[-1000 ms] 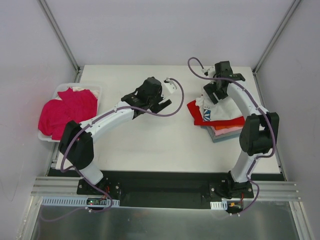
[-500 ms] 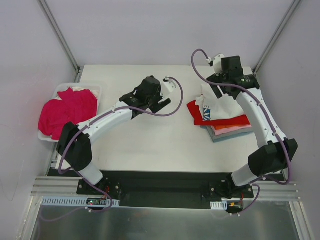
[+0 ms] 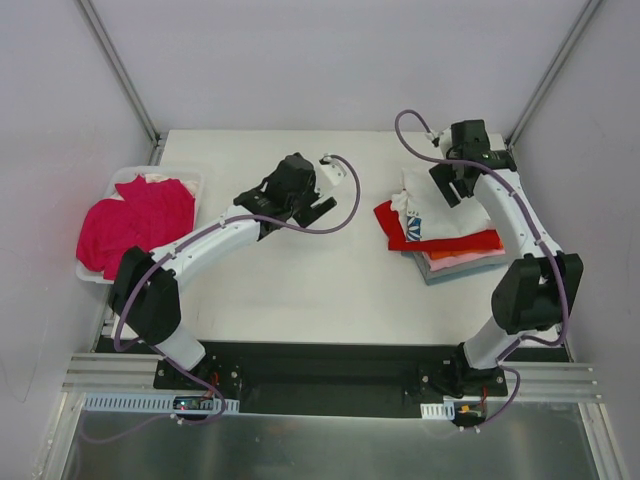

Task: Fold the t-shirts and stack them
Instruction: Put the neatly folded tshirt into the corner of the board with the right arm

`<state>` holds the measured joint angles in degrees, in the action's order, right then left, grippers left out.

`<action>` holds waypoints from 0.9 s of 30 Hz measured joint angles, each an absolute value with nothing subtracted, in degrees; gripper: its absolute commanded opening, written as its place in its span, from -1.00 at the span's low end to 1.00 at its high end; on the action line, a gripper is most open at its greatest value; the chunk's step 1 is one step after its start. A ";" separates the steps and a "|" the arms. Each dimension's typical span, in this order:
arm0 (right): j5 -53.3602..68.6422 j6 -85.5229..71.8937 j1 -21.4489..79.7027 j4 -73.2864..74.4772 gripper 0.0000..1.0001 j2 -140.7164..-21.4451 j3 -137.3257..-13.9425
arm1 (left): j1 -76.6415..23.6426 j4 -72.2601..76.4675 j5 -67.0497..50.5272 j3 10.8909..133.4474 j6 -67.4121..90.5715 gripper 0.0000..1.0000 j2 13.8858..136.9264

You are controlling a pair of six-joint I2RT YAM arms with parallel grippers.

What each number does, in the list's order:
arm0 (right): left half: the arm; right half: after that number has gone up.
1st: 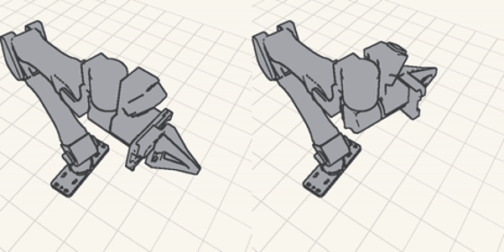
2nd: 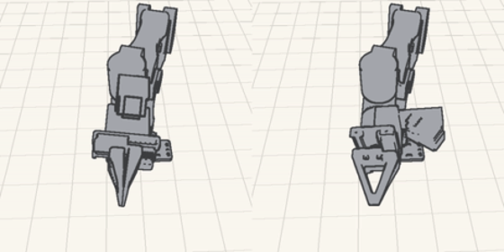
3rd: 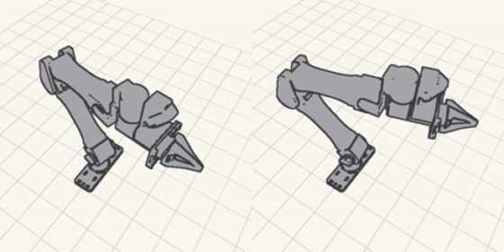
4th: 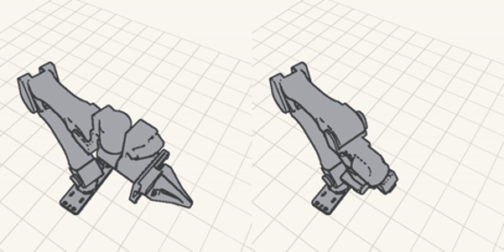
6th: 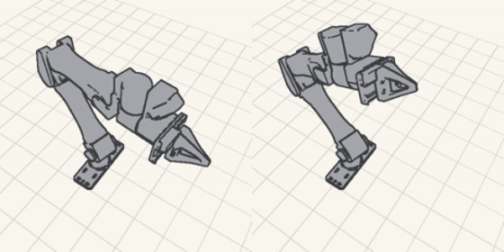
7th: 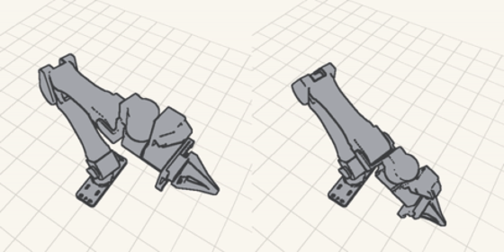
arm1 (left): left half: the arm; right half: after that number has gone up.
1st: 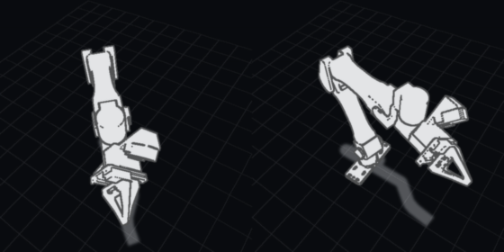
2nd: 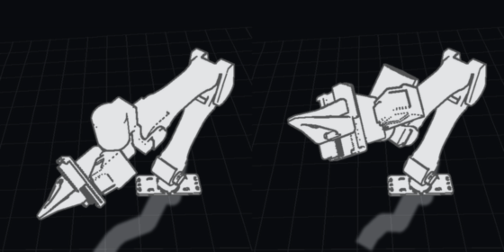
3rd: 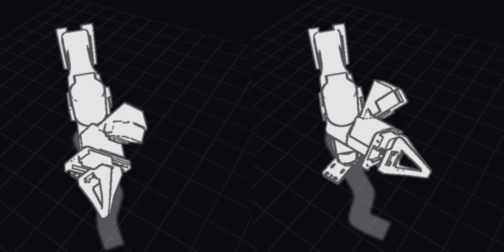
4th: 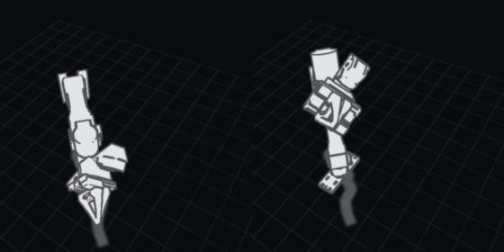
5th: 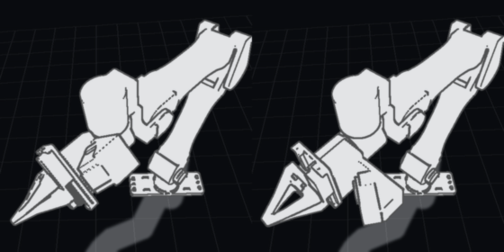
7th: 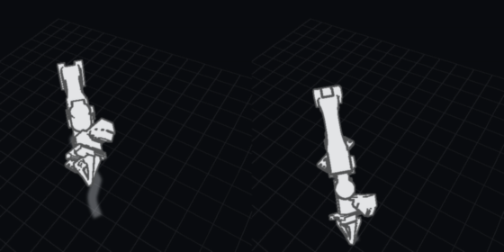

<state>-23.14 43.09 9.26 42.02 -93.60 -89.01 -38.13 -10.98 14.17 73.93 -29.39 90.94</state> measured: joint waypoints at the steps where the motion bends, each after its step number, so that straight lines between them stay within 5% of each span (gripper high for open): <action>1: -23.14 43.16 8.27 41.91 0.75 -94.30 -88.75 | -38.13 -10.87 14.15 73.65 -29.39 0.99 90.94; 27: -21.69 44.05 2.52 35.51 0.70 -99.37 -78.85 | -38.09 -10.39 14.13 70.35 -29.12 0.99 89.47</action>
<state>-21.69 44.05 2.52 35.51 -99.37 -78.85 -38.09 -10.39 14.13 70.35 -29.12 89.47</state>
